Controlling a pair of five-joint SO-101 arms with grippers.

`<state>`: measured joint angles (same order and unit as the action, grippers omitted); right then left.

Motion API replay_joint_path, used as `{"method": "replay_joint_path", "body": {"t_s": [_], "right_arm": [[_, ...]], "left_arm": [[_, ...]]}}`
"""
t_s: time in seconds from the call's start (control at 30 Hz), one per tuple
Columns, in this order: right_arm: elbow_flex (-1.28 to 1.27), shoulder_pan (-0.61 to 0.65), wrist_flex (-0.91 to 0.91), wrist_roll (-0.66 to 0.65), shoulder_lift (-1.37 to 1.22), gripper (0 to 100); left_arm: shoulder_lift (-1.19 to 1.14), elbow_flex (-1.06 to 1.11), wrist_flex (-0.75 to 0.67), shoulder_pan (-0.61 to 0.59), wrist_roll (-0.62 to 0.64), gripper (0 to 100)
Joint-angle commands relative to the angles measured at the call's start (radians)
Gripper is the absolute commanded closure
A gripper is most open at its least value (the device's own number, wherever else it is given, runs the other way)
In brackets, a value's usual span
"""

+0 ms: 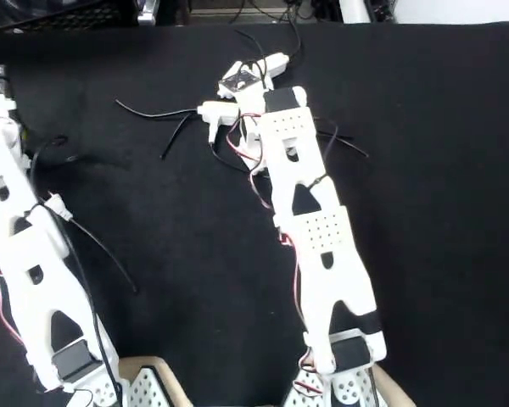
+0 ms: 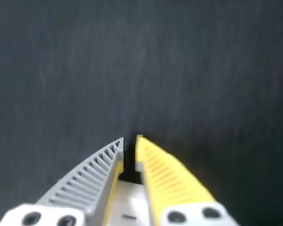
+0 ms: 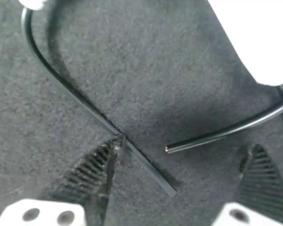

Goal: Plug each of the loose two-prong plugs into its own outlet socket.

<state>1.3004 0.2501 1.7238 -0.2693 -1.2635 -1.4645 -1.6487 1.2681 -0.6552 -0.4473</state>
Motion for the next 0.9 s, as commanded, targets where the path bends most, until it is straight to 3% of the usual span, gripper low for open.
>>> {"method": "replay_joint_path", "body": {"t_s": [0.0, 0.1, 0.23, 0.4, 0.5, 0.7, 0.87], "right_arm": [[0.018, 0.017, -0.008, 0.009, -0.007, 61.3], [0.018, 0.015, -0.008, 0.009, -0.007, 61.3], [0.018, 0.015, -0.008, 0.009, -0.007, 61.3], [0.018, 0.015, -0.008, 0.009, -0.007, 61.3], [0.018, 0.015, -0.008, 0.009, -0.007, 61.3], [0.018, 0.015, -0.008, 0.009, -0.007, 61.3], [0.018, 0.015, -0.008, 0.009, -0.007, 61.3]], "left_arm": [[0.189, -0.016, 0.262, 0.056, -0.014, 97], [0.262, -0.016, 0.35, 0.082, -0.017, 97], [0.318, -0.015, 0.356, 0.059, -0.018, 96], [0.341, -0.015, 0.345, -0.012, 0.002, 74], [0.341, -0.015, 0.345, -0.05, 0.078, 64], [0.33, -0.013, 0.416, -0.085, 0.264, 64], [0.33, -0.004, 0.493, -0.101, 0.519, 64]]}}
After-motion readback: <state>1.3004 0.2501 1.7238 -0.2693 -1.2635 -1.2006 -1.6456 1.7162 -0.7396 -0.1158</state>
